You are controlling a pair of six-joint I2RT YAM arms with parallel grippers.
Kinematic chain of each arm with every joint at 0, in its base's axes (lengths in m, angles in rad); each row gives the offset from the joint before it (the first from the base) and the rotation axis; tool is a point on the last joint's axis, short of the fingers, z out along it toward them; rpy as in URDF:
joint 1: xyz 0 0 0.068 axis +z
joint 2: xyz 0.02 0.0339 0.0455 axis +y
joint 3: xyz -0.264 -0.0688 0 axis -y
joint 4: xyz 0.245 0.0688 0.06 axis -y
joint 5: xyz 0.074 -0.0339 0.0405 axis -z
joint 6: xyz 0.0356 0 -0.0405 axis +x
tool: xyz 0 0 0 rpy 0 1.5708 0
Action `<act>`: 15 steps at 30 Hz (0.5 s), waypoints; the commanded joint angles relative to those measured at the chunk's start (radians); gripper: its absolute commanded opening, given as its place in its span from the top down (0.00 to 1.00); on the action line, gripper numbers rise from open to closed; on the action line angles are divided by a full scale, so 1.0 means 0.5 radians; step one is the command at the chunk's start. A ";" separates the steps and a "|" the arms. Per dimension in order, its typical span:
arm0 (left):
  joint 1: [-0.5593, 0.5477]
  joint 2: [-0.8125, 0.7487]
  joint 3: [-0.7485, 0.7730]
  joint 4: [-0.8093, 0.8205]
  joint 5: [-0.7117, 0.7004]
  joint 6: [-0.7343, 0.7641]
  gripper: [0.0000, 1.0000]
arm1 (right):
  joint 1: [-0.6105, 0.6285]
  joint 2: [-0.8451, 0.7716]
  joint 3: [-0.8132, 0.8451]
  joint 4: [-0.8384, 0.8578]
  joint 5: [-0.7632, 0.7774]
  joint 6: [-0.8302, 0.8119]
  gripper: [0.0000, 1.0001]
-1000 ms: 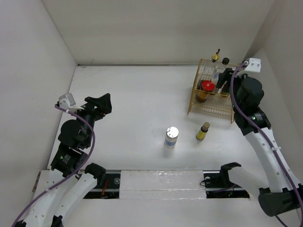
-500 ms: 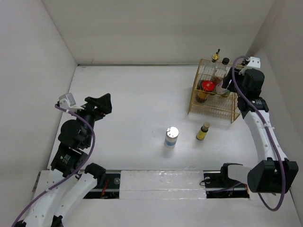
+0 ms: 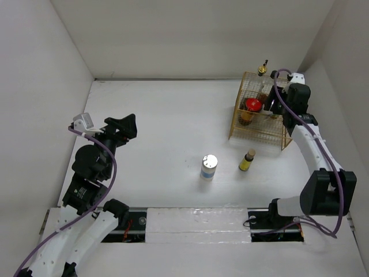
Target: Organize the condiment bottles
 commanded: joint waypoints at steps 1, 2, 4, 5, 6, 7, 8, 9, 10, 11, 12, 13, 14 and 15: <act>-0.001 0.019 0.008 0.084 0.013 0.027 0.15 | -0.008 0.028 0.050 0.197 -0.004 0.036 0.39; -0.001 0.019 0.008 0.084 0.013 0.027 0.15 | -0.008 0.052 0.050 0.197 -0.004 0.036 0.38; -0.001 0.019 0.008 0.084 0.031 0.027 0.15 | -0.008 0.116 0.050 0.197 -0.004 0.054 0.35; -0.001 0.019 0.008 0.084 0.031 0.027 0.15 | 0.010 0.117 0.050 0.197 0.020 0.054 0.35; -0.001 0.019 0.008 0.084 0.031 0.027 0.15 | 0.010 0.141 0.050 0.197 0.020 0.054 0.31; -0.001 0.019 0.008 0.084 0.031 0.027 0.15 | 0.010 0.141 0.050 0.197 0.042 0.054 0.29; -0.001 0.019 0.008 0.084 0.031 0.027 0.15 | 0.010 0.166 0.050 0.197 0.042 0.075 0.27; -0.001 0.019 0.008 0.084 0.031 0.027 0.15 | 0.010 0.166 0.050 0.197 0.042 0.075 0.24; -0.001 0.019 0.008 0.084 0.031 0.027 0.15 | 0.010 0.166 0.050 0.197 0.042 0.075 0.22; -0.001 0.019 0.008 0.084 0.031 0.027 0.15 | 0.032 0.142 0.050 0.197 0.042 0.094 0.21; -0.001 0.019 0.008 0.084 0.031 0.027 0.15 | 0.032 0.117 0.050 0.197 0.063 0.094 0.19; -0.001 0.019 0.008 0.084 0.031 0.027 0.15 | 0.032 0.092 0.050 0.197 0.100 0.094 0.17; -0.001 0.019 0.008 0.084 0.031 0.027 0.15 | 0.050 0.025 0.050 0.197 0.100 0.094 0.17; -0.001 0.019 0.008 0.084 0.031 0.027 0.15 | 0.050 -0.018 0.050 0.197 0.121 0.094 0.16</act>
